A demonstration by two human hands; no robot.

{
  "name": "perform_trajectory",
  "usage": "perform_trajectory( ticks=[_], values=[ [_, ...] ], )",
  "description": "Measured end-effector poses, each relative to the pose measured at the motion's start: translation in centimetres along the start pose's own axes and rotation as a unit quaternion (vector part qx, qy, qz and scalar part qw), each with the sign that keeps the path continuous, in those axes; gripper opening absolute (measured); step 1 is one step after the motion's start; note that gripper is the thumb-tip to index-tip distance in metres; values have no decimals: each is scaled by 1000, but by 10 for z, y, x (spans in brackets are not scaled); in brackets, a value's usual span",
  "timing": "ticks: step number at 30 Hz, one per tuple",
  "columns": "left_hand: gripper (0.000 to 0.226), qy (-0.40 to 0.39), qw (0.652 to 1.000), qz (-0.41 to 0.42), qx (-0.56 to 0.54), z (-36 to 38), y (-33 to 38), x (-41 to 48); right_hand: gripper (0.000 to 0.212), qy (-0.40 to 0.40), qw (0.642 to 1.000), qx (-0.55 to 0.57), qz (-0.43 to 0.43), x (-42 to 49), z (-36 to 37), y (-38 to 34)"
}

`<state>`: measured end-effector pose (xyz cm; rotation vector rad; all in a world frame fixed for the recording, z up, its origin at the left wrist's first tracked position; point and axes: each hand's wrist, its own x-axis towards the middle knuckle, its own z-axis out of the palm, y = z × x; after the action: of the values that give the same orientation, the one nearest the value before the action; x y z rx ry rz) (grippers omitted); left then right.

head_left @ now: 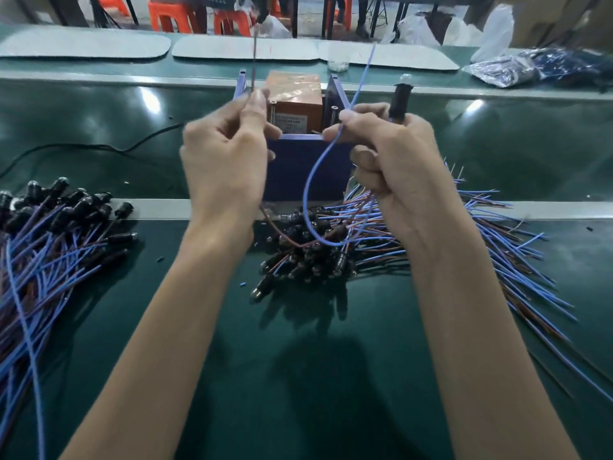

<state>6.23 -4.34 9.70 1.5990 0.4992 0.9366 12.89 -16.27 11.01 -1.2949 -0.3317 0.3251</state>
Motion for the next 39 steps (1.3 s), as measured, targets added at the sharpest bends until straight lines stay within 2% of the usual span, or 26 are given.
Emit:
perform_trajectory(
  ticks=[3,7,8,12,15,21,39],
  values=[
    [18,27,995,59,74,-10,-8,10,16,63,998,18,-24,5,-7,1],
    [50,10,982,70,175,-17,-17,16,26,115,993,19,-34,9,-16,4],
    [48,6,979,71,192,-19,-19,17,27,126,991,10,-31,11,-19,6],
    [19,-10,976,43,212,-22,-25,19,21,162,987,-23,-8,17,-29,10],
    [15,-22,980,16,197,-21,-31,20,17,157,986,-51,-11,18,-32,15],
    [17,-16,985,-2,174,-22,-36,23,24,126,989,-76,9,22,-35,23],
    [17,-29,988,-8,150,-21,-34,21,29,102,987,-122,15,22,-35,29]
  ],
)
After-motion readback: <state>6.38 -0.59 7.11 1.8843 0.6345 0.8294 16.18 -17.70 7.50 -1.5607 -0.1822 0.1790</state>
